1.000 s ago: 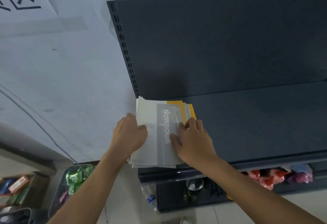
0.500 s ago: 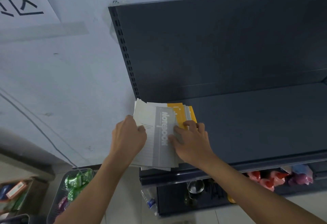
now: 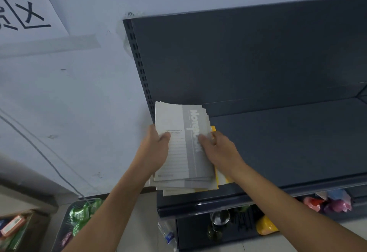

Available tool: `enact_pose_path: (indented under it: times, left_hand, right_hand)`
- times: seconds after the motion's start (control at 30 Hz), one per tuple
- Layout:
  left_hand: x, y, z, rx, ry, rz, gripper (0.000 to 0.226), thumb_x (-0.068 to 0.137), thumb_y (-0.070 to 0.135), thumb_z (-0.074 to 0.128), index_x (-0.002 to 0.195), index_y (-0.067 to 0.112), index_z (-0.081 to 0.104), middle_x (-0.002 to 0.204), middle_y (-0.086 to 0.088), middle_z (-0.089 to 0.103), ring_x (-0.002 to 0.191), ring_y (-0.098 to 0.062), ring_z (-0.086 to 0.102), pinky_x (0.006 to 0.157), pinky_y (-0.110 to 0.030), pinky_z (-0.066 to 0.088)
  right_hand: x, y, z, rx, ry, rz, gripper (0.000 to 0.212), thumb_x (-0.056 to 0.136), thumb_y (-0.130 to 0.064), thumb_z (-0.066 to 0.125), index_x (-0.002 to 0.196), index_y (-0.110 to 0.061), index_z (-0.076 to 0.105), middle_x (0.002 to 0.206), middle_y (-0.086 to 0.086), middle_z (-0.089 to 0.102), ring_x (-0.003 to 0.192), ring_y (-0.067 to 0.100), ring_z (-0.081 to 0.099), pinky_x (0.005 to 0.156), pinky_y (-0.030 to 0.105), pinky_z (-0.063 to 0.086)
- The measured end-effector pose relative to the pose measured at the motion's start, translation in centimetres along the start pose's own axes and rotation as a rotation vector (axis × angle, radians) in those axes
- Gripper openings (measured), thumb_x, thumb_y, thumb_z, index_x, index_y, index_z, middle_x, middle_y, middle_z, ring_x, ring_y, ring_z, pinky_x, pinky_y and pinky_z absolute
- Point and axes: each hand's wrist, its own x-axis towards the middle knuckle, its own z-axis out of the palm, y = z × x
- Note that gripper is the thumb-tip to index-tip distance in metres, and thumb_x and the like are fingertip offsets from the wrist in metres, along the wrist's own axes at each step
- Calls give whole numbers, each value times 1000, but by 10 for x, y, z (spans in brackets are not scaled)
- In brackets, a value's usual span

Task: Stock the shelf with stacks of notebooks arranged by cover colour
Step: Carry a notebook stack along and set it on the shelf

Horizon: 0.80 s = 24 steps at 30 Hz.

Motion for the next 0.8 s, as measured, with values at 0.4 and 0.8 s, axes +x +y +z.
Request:
enact_pose_path:
  times: [0.4, 0.8]
  left_hand:
    - [17, 51, 82, 394, -37, 326, 40, 96, 36, 60, 123, 8, 50, 117, -11, 62, 102, -32, 63, 77, -35, 48]
    - [-15, 156, 200, 458, -191, 474, 42, 96, 39, 59, 123, 11, 45, 117, -11, 64, 102, -32, 64, 72, -37, 44]
  right_hand:
    - [-5, 28, -82, -226, 180, 147, 26, 92, -41, 66, 101, -16, 66, 96, -3, 68, 83, 12, 63, 63, 27, 48]
    - [-33, 111, -213, -357, 345, 231, 35, 90, -43, 64, 112, -17, 60, 105, -1, 65, 92, 21, 62, 73, 31, 47]
